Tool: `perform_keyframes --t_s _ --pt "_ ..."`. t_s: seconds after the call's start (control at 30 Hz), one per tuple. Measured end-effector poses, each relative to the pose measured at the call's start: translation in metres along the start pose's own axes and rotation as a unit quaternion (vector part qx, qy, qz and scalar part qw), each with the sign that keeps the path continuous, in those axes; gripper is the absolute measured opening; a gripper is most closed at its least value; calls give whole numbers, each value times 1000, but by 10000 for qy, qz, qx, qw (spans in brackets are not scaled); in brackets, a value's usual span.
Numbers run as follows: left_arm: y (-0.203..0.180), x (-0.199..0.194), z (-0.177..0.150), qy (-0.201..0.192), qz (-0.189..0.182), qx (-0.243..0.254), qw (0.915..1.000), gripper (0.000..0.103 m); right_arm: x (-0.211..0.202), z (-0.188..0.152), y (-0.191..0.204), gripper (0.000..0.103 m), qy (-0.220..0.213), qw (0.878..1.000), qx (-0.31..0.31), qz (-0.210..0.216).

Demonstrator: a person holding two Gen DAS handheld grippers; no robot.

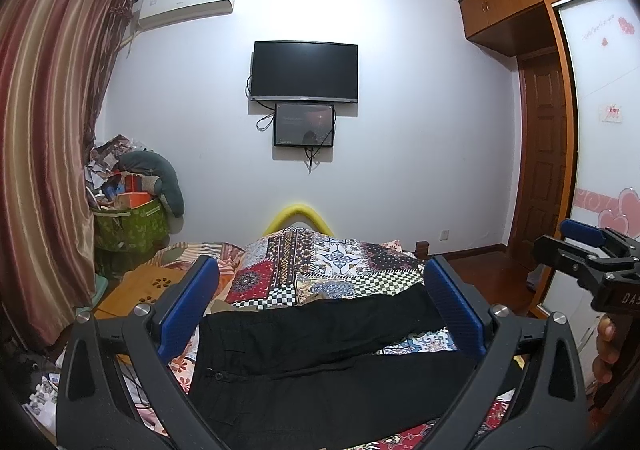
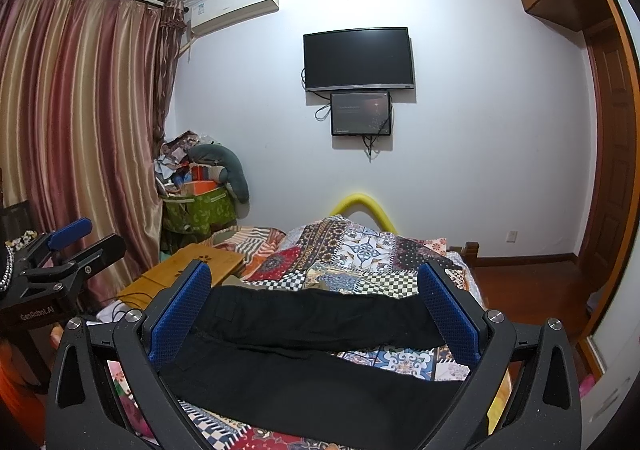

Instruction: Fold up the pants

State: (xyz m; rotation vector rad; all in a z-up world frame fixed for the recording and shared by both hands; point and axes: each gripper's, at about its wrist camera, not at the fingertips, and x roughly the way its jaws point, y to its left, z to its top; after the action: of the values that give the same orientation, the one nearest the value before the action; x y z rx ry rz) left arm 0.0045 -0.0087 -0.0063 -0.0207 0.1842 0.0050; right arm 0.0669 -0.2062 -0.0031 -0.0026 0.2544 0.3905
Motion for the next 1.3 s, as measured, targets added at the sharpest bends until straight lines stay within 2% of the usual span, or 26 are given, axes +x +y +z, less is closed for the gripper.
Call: perform_keyframes --t_s 0.1,0.2,0.37,0.5,0.7,0.93,1.07,1.13,1.3 --pt "5 13 -3 112 120 25 9999 103 5 -2 -5 103 45 9999 19 -101" --pt "16 36 -8 384 177 -73 9991 103 14 -5 -18 103 139 9996 61 -255" --pt "44 85 -20 910 336 -243 9950 103 40 -16 -60 103 453 9970 432 -464" --pt "67 129 -37 1281 312 -182 9911 103 71 -35 -106 103 820 9898 788 -864" --pt "100 185 -65 1748 405 -208 9836 103 111 -63 -144 102 1334 9770 410 -1613" --pt "156 262 -100 2489 903 -473 9632 103 157 -90 -183 102 1820 9631 456 -1928" --pt "191 305 -121 2868 1060 -764 9491 103 185 -104 -203 102 2276 9533 605 -1891" --pt "206 321 -131 3015 1083 -910 9429 103 202 -114 -213 102 2619 9438 690 -1893" --pt "231 361 -167 3440 1297 -983 9248 103 233 -135 -231 102 2999 9320 784 -1878"
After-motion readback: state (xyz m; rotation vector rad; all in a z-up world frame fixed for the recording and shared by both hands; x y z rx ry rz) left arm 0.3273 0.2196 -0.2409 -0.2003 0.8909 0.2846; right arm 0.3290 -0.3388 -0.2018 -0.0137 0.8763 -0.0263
